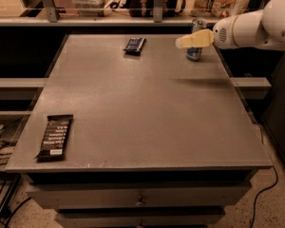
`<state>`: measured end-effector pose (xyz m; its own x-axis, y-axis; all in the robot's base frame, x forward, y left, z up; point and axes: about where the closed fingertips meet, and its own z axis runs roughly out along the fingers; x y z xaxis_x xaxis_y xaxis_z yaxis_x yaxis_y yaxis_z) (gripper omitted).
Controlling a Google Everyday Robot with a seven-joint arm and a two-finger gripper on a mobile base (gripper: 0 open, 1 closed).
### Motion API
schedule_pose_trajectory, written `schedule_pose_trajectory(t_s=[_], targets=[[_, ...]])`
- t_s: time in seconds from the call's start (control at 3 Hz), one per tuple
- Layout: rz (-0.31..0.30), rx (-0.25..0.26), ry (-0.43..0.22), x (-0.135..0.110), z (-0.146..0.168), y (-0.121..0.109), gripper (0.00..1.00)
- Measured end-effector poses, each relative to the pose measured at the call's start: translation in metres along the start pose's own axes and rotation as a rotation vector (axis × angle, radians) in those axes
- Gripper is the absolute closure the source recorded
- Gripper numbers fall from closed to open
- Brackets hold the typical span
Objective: Move redbull can near rxbar chocolate
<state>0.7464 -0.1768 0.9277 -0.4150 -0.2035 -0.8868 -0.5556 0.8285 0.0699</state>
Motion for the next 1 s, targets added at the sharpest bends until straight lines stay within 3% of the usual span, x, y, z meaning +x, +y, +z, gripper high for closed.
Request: schedule_pose_trajectory(t_s=[0.33,1.0], targets=[[-0.012,0.012,-0.043,-0.004,0.029,-0.011,0.00],[-0.090,0.034,-0.041,-0.014,0.059,-0.015,0.41]])
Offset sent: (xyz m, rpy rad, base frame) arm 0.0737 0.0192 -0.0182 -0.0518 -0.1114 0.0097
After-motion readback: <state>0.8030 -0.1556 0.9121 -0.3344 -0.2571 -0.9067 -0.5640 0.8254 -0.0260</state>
